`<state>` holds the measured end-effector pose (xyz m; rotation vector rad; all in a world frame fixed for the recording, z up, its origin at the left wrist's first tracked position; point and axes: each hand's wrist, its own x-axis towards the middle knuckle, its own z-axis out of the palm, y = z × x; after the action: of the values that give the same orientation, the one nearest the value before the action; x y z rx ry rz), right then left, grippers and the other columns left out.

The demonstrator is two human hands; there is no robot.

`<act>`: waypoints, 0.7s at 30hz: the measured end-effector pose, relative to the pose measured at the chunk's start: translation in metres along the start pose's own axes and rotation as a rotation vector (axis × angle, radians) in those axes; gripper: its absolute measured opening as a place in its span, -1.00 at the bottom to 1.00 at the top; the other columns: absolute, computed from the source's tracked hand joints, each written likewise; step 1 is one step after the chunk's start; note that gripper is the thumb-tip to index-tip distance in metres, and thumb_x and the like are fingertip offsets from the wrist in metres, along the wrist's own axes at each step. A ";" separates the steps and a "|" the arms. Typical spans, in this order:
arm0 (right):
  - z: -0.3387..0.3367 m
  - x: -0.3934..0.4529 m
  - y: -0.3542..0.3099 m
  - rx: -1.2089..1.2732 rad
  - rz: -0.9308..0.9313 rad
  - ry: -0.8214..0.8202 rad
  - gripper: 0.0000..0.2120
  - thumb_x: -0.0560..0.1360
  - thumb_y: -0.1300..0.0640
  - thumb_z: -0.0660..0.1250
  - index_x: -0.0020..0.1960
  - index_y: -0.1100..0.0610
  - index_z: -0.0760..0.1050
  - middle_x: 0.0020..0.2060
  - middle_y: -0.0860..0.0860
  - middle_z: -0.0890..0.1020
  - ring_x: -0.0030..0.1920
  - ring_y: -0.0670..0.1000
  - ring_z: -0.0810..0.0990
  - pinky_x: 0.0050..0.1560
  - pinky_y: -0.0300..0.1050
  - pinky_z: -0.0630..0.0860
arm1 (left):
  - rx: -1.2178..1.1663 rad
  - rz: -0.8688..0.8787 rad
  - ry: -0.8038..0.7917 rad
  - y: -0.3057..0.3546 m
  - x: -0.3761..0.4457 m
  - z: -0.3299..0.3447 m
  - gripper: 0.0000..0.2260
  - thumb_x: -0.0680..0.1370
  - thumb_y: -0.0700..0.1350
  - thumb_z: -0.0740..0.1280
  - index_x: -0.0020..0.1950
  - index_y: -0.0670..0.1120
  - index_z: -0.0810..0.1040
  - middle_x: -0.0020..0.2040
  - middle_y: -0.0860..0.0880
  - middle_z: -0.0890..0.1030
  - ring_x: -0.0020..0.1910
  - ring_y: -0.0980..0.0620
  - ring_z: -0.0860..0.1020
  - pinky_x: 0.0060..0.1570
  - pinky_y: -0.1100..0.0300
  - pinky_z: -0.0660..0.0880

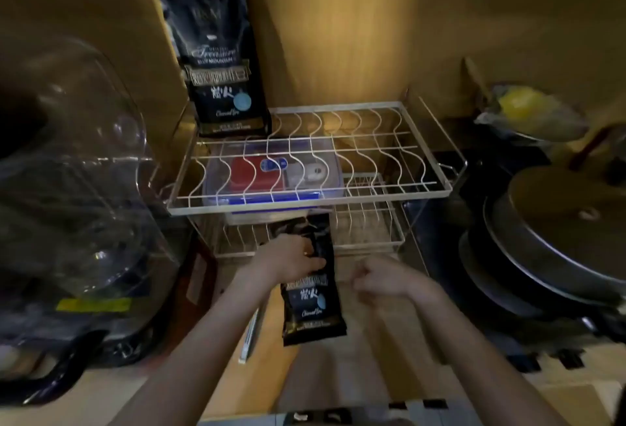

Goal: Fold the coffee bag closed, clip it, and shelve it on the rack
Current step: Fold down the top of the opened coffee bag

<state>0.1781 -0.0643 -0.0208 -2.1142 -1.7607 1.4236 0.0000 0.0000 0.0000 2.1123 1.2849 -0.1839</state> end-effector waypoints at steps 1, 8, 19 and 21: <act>0.010 0.003 0.006 0.000 -0.020 0.011 -0.84 0.42 0.18 0.30 -0.08 0.28 0.52 -0.32 0.09 0.55 -0.24 0.06 0.51 -0.31 -0.14 0.37 | 0.011 -0.008 0.012 -0.001 -0.002 0.011 -0.66 0.47 0.11 0.25 0.12 -0.08 0.50 0.08 -0.14 0.56 0.04 -0.11 0.52 0.01 0.02 0.50; 0.078 0.022 0.040 0.282 0.045 0.128 -0.82 0.39 0.15 0.38 -0.06 0.15 0.45 -0.21 0.02 0.53 -0.09 0.04 0.52 -0.15 -0.14 0.37 | 0.215 0.014 0.253 -0.031 0.001 0.098 -0.43 0.45 -0.02 0.32 0.39 -0.03 0.16 0.47 -0.14 0.16 0.42 -0.14 0.16 0.31 -0.16 0.26; 0.128 0.035 0.050 0.530 0.129 0.462 -0.84 0.34 0.32 0.43 -0.27 0.16 0.46 -0.34 0.11 0.58 -0.39 0.00 0.57 -0.35 -0.20 0.52 | 0.312 0.117 0.376 -0.043 -0.002 0.120 -0.39 0.35 -0.04 0.45 0.33 -0.07 0.30 0.39 -0.18 0.36 0.31 -0.18 0.39 0.21 -0.18 0.44; 0.129 0.037 0.052 0.718 0.162 0.426 -0.71 0.34 0.45 0.38 -0.35 0.15 0.38 -0.40 0.07 0.49 -0.53 -0.11 0.51 -0.52 -0.31 0.49 | 0.338 0.127 0.386 -0.043 -0.002 0.120 -0.38 0.28 -0.01 0.50 0.28 -0.06 0.36 0.33 -0.16 0.46 0.23 -0.16 0.48 0.12 -0.09 0.51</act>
<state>0.1312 -0.1165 -0.1465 -1.9618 -0.7798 1.2424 -0.0125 -0.0597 -0.1118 2.6047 1.4053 0.0734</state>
